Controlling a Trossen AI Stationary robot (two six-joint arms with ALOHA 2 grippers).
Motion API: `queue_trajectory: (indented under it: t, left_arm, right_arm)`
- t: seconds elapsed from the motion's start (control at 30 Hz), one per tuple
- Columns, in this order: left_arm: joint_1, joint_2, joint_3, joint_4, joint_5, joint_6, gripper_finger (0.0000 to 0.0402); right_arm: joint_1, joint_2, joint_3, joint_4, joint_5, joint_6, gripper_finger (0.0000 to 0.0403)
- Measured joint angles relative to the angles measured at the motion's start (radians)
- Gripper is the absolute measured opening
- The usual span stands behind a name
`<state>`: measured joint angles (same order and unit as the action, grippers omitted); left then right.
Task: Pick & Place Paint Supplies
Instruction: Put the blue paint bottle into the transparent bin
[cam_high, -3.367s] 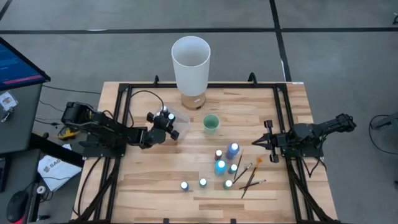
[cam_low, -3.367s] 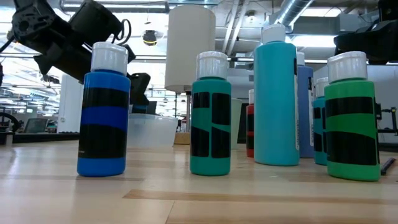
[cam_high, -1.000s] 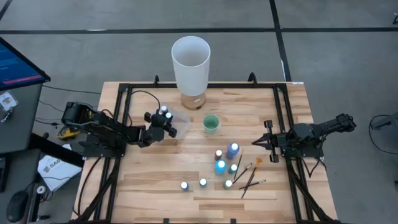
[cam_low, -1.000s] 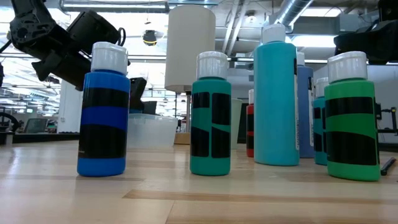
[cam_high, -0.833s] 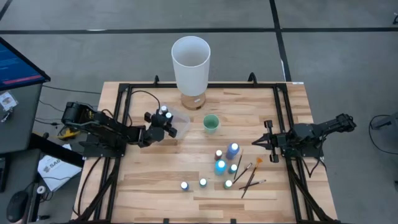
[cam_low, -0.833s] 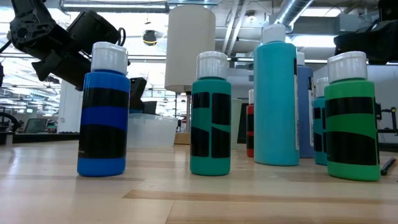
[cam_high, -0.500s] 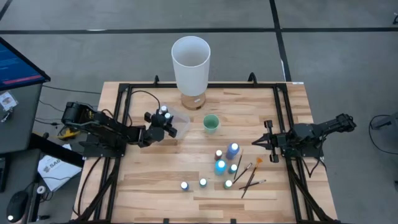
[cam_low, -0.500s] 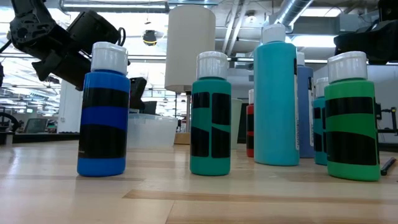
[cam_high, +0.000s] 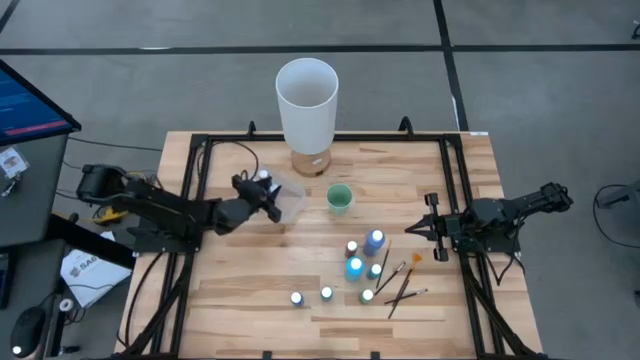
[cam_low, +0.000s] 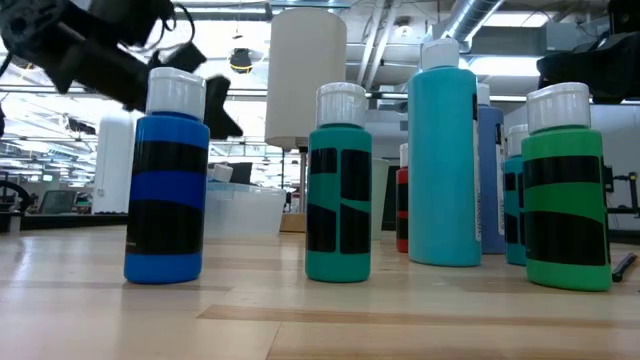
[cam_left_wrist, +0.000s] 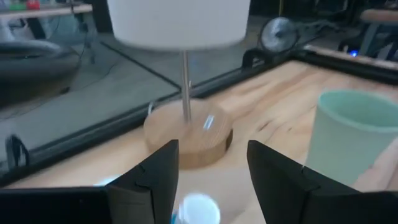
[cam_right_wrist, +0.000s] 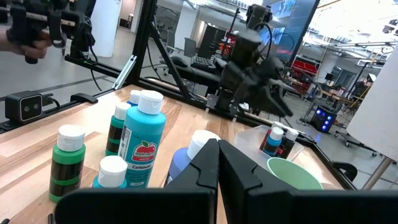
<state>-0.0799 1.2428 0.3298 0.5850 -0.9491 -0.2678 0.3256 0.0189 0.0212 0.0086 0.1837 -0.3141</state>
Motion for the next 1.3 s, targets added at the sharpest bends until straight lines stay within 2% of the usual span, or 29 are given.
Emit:
queue_trajectory:
  t: [0.1,0.23,0.27,0.33,0.47,0.53,0.7,0.8,0.9,1.03,1.2,1.3]
  left_arm:
    - [0.000,-0.064,0.000,0.000,0.066,0.033,0.0172]
    - [0.000,-0.117,0.000,0.001,0.353,0.078,0.0170]
    - [0.000,-0.114,0.001,-0.004,0.389,0.081,0.0167]
    - [-0.001,-0.089,0.001,-0.028,0.389,0.072,0.0156]
    - [0.001,-0.004,0.000,-0.030,0.275,0.038,0.0127]
    - [-0.001,0.033,0.000,-0.010,0.272,0.019,0.0114]
    - [-0.071,0.072,0.031,0.050,0.505,0.049,0.0094]
    - [-0.141,0.081,0.082,0.062,0.581,0.060,0.0096]
    - [-0.204,0.094,0.134,0.066,0.635,0.121,0.0117]
    - [-0.273,0.137,0.216,0.069,0.652,0.228,0.0168]
    - [-0.303,0.267,0.346,0.067,0.716,0.264,0.0245]
    - [-0.302,0.361,0.432,0.060,0.795,0.266,0.0274]
  right_arm:
    - [0.000,0.000,0.000,0.000,0.000,0.000,0.0000]
    - [0.000,0.000,0.000,0.000,0.000,0.000,0.0000]
    - [0.000,0.000,0.000,0.000,0.000,0.000,0.0000]
    - [0.000,0.000,0.000,0.000,0.000,0.000,0.0000]
    - [0.000,0.000,0.000,0.000,0.000,0.000,0.0000]
    - [0.000,0.000,0.000,0.000,0.000,0.000,0.0000]
    - [0.000,0.000,0.000,0.000,0.000,0.000,0.0000]
    - [0.000,0.000,0.000,0.000,0.000,0.000,0.0000]
    - [0.000,0.000,0.000,0.000,0.000,0.000,0.0000]
    - [0.000,0.000,0.000,0.000,0.000,0.000,0.0000]
    - [0.000,0.000,0.000,0.000,0.000,0.000,0.0000]
    - [0.000,0.000,0.000,0.000,0.000,0.000,0.0000]
